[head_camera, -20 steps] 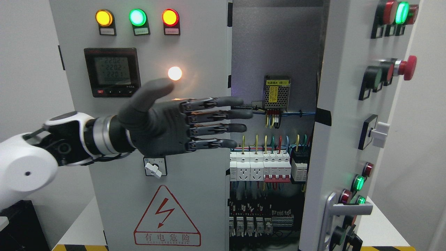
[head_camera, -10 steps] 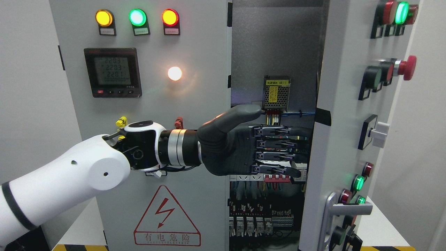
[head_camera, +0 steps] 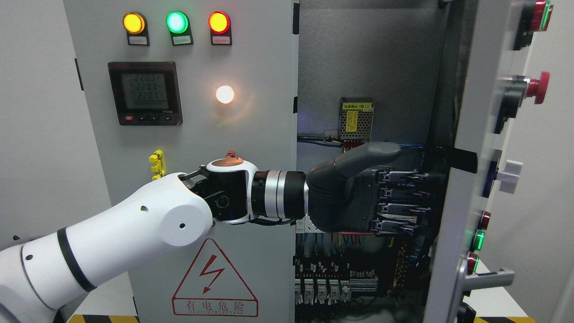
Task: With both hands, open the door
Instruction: 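Push the handled door outward with the left hand, swinging it wide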
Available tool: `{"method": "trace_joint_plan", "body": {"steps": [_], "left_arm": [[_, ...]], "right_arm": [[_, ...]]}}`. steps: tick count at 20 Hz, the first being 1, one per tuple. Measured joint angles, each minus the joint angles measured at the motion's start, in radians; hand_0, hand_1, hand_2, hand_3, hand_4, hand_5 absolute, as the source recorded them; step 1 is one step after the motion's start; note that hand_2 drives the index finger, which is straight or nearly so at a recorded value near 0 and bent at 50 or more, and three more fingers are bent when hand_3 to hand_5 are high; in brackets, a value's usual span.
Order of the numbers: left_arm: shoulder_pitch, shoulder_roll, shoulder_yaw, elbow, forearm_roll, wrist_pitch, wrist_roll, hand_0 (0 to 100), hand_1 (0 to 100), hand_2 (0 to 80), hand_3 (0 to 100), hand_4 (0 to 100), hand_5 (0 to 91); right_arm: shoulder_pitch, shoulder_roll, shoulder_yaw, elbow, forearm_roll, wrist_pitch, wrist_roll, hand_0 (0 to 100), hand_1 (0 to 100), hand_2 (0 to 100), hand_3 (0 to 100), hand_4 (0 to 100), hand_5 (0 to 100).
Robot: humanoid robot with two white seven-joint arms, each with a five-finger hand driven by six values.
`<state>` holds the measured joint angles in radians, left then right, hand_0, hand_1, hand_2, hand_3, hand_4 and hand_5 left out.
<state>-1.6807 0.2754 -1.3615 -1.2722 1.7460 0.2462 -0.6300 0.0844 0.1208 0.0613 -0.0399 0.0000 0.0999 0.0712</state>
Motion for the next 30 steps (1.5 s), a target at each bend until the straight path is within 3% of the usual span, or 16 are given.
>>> {"method": "trace_joint_plan", "body": {"steps": [4,9,16,22,25,30], "left_arm": [[-0.013,-0.061,0.017,0.001,-0.016,-0.001,0.079,12,39,0.0,0,0,0.0],[-0.027,-0.139,0.038,0.0,-0.024,-0.001,0.139,12,39,0.0,0,0,0.0],[-0.034,-0.228,0.065,-0.021,-0.029,0.001,0.287,12,39,0.0,0,0,0.0],[-0.035,-0.281,0.079,-0.052,-0.029,0.005,0.341,12,39,0.0,0,0,0.0],[-0.035,-0.299,0.081,-0.068,-0.029,-0.051,0.364,12,39,0.0,0,0,0.0],[-0.034,-0.32,0.082,-0.086,-0.028,-0.118,0.468,12,39,0.0,0,0,0.0]], "right_arm": [[0.0,0.0,0.0,0.0,0.0,0.0,0.0,12,39,0,0,0,0],[0.0,0.0,0.0,0.0,0.0,0.0,0.0,12,39,0,0,0,0],[0.0,0.0,0.0,0.0,0.0,0.0,0.0,12,39,0,0,0,0],[0.0,0.0,0.0,0.0,0.0,0.0,0.0,12,39,0,0,0,0],[0.0,0.0,0.0,0.0,0.0,0.0,0.0,12,39,0,0,0,0],[0.0,0.0,0.0,0.0,0.0,0.0,0.002,12,39,0,0,0,0]]}}
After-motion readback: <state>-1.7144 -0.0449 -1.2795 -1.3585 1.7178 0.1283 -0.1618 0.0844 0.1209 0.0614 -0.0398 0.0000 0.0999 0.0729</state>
